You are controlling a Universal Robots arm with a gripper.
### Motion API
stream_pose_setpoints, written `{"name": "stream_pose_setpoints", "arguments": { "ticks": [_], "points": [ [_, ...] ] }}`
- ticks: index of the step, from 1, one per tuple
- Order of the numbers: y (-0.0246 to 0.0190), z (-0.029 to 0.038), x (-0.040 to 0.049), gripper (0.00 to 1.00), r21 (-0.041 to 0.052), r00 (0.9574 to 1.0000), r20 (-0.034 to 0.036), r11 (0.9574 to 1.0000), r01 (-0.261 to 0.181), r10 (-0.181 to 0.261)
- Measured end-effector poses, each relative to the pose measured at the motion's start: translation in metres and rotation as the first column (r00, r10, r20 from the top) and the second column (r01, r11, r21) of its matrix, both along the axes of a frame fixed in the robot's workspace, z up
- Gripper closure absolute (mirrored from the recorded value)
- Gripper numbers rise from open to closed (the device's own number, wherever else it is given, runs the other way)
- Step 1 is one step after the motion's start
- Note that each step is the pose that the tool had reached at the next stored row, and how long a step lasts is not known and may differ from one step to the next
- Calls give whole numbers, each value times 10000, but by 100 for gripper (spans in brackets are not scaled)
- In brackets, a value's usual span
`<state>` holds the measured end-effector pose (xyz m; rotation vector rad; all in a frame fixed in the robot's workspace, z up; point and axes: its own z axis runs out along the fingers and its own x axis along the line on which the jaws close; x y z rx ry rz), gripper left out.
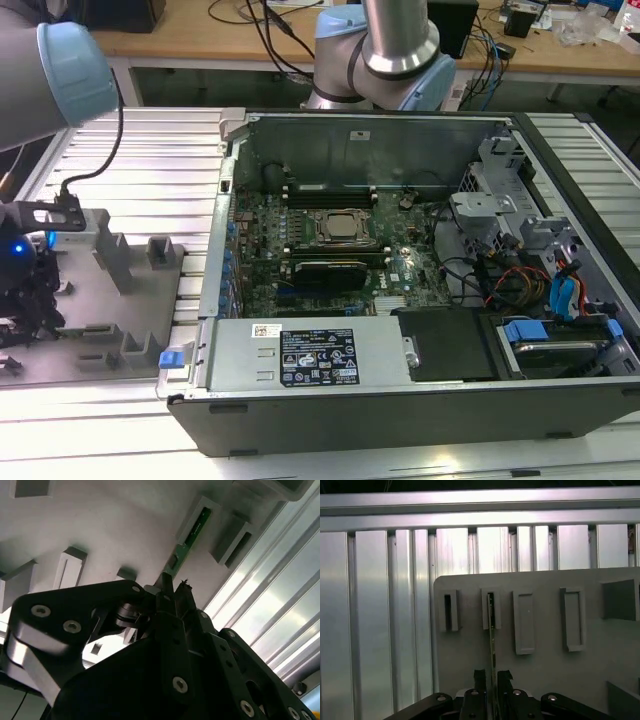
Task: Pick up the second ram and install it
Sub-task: 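Pick up the second ram and move it above second insertion slot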
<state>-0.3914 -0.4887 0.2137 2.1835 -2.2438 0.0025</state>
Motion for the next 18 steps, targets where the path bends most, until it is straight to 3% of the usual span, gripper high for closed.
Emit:
{"name": "stream_pose_setpoints", "arguments": {
  "ticks": [4, 5, 16, 18],
  "points": [
    [-2, -58, -2, 76, 4, 9999, -1, 9999, -157, 157],
    [0, -65, -4, 76, 51, 9997, 2, 9997, -245, 245],
    [-5, -101, -10, 76, 82, 9993, 1, 9992, -385, 385],
    [-5, -101, -10, 87, 81, 9993, 1, 9992, -385, 385]
  ]
}}
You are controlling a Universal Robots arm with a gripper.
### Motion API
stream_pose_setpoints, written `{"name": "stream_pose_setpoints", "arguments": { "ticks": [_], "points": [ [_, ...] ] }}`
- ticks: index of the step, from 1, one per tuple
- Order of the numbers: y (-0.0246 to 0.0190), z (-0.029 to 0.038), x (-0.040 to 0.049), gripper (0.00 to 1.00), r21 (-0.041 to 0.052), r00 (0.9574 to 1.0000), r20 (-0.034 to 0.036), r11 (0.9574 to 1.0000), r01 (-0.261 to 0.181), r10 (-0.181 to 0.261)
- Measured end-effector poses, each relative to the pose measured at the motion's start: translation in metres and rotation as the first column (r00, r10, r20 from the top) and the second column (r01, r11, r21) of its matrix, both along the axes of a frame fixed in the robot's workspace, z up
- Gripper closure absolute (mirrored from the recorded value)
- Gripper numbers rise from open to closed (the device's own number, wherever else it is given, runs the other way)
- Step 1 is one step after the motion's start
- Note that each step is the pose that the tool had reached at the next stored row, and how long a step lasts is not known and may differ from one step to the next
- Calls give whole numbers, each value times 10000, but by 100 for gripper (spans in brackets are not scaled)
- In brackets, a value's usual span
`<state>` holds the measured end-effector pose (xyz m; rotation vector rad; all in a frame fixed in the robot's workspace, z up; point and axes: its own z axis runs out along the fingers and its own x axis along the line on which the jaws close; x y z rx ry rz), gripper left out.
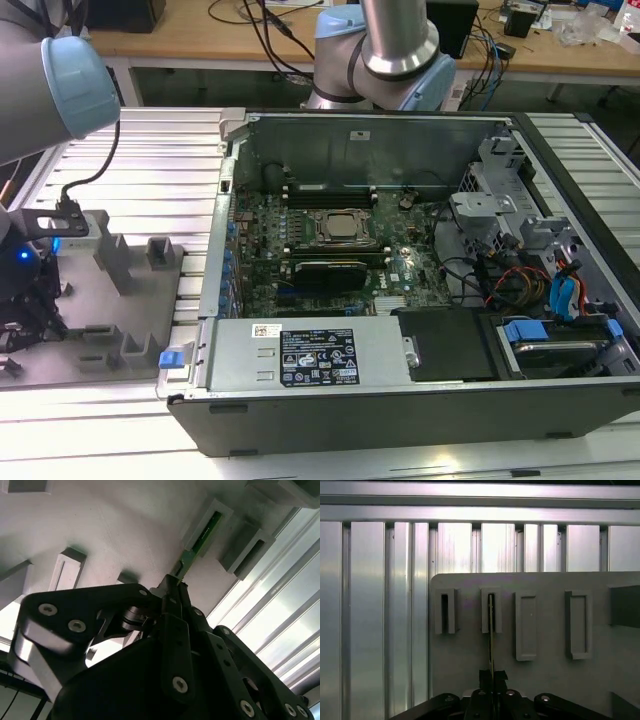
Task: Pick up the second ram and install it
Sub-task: 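Pick up the second ram and move it above second insertion slot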
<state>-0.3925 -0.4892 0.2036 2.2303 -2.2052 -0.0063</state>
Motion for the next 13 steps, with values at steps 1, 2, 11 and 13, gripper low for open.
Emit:
{"name": "stream_pose_setpoints", "arguments": {
  "ticks": [1, 2, 11, 13],
  "points": [
    [0, 0, 0, 87, 0, 10000, 0, 10000, 0, 0],
    [0, -1, 0, 87, 1, 10000, 1, 10000, 0, 0],
    [0, -2, 0, 87, 1, 10000, 0, 10000, 0, 0],
    [0, -1, 1, 87, 3, 10000, 4, 10000, 0, 0]
  ]
}}
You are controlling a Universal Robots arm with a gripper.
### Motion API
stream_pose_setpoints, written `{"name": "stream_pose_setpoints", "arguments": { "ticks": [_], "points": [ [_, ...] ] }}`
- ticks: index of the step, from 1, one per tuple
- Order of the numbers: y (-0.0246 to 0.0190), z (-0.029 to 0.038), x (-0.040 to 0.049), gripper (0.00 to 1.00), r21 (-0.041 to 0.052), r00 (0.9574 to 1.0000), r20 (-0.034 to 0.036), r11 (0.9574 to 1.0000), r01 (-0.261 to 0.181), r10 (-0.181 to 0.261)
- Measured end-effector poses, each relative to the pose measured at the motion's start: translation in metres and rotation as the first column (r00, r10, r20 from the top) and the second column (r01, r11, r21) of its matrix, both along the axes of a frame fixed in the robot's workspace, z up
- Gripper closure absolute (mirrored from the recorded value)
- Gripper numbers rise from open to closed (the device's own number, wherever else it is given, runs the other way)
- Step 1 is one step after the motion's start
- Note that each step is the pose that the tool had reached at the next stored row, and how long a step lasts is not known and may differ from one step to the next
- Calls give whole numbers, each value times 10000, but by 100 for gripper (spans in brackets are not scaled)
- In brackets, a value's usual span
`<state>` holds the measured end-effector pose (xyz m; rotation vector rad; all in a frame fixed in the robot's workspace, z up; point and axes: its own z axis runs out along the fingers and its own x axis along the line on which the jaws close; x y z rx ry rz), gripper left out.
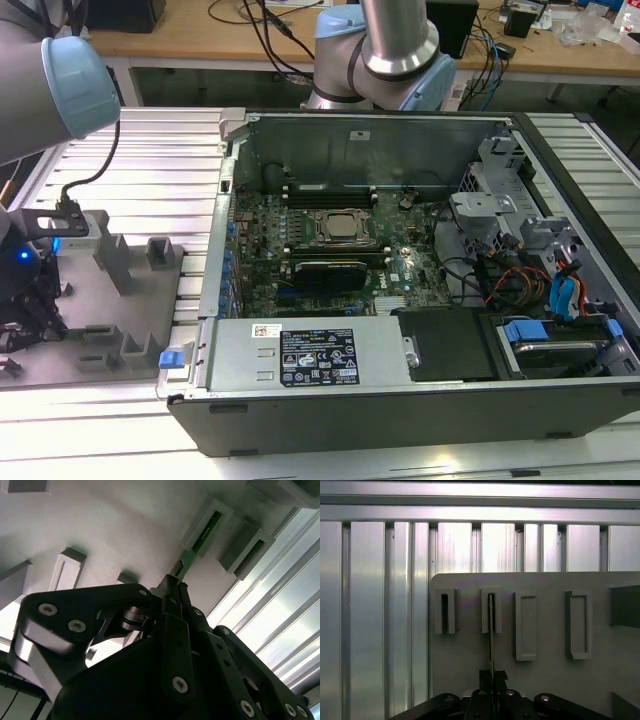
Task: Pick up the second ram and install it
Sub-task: 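Pick up the second ram and move it above second insertion slot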
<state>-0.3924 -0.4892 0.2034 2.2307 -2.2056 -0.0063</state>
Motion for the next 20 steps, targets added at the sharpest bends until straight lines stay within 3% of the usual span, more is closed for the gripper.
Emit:
{"name": "stream_pose_setpoints", "arguments": {
  "ticks": [12, 18, 20],
  "points": [
    [0, 208, 0, 87, -2, 10000, -3, 10000, 0, 0],
    [0, 377, 0, 87, -2, 10000, -3, 10000, 0, 0],
    [0, 400, -1, 87, -2, 10000, -3, 10000, 0, 0]
  ]
}}
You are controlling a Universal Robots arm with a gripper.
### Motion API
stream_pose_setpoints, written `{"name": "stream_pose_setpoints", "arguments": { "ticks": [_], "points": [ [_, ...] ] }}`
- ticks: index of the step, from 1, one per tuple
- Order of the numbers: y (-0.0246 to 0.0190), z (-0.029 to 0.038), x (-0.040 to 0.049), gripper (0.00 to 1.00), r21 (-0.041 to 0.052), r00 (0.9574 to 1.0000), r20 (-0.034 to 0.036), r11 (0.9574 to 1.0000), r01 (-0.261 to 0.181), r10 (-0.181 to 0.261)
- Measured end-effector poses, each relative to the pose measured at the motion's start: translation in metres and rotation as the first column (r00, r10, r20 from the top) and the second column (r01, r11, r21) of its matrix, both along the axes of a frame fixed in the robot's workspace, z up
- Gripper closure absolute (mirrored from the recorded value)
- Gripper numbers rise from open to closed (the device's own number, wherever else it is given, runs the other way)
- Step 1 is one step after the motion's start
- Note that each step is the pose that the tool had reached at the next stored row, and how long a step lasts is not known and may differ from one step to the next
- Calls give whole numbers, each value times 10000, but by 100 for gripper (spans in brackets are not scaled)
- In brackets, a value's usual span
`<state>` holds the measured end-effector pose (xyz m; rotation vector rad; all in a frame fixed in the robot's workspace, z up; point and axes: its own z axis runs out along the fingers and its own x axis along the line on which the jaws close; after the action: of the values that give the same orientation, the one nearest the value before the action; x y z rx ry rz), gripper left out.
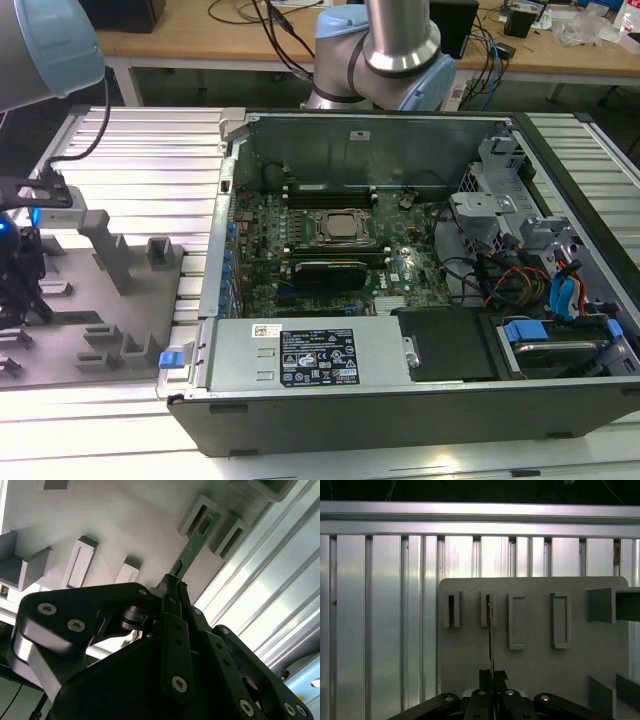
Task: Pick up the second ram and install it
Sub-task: 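Pick up the second ram and move it above second insertion slot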
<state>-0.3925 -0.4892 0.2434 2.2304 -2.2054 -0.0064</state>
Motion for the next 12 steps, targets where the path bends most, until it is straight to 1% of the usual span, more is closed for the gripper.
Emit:
{"name": "stream_pose_setpoints", "arguments": {
  "ticks": [7, 10, 12],
  "points": [
    [0, 109, 0, 87, 0, 10000, 0, 10000, 0, 0],
    [0, 205, 0, 87, 0, 10000, 0, 10000, 0, 0],
    [0, 254, 0, 87, 0, 10000, 0, 10000, 0, 0]
  ]
}}
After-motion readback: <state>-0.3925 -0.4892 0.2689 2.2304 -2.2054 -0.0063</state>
